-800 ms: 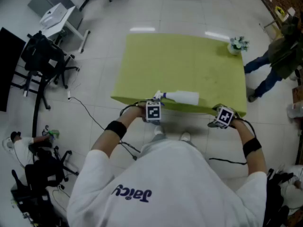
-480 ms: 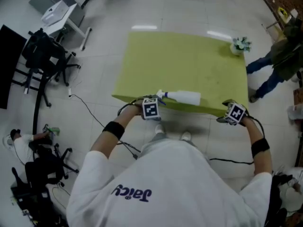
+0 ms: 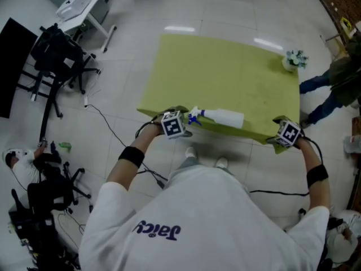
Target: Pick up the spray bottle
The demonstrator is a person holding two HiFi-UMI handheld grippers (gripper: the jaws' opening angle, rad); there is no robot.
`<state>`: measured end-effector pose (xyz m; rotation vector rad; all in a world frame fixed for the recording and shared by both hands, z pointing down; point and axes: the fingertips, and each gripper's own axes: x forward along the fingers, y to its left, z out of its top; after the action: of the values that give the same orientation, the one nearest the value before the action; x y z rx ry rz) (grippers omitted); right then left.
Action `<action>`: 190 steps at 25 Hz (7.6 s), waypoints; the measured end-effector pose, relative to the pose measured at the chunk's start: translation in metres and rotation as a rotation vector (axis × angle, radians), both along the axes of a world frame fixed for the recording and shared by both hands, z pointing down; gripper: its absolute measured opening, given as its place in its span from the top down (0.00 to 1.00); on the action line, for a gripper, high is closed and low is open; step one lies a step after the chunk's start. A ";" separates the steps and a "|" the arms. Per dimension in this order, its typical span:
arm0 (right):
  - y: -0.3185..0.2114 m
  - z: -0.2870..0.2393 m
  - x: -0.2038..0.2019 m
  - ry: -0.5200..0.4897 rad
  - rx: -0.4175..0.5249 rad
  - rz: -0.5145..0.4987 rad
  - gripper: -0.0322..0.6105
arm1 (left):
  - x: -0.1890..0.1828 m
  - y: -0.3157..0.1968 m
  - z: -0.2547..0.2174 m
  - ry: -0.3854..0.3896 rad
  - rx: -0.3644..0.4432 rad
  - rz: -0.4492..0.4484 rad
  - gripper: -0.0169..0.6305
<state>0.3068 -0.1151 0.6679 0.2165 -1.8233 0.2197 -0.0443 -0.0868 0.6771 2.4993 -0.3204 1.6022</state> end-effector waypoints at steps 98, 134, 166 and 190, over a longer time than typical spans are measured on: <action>-0.096 0.122 -0.313 0.176 -0.038 -0.271 0.63 | -0.145 -0.020 -0.133 0.635 0.641 -1.064 0.24; -0.151 -0.100 -0.347 -0.584 0.250 0.172 0.63 | -0.107 -0.043 -0.208 0.801 0.814 -0.828 0.24; -0.124 -0.234 -0.084 -0.838 0.789 0.846 0.64 | -0.033 -0.084 -0.226 0.861 0.711 -0.705 0.24; -0.041 -0.211 -0.071 -0.847 0.894 0.981 0.63 | -0.037 -0.070 -0.223 0.841 0.797 -0.845 0.24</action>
<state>0.2362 -0.1558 0.4572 1.8914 -2.3879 0.1576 -0.0816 -0.1565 0.4536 2.5791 -1.7852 0.0388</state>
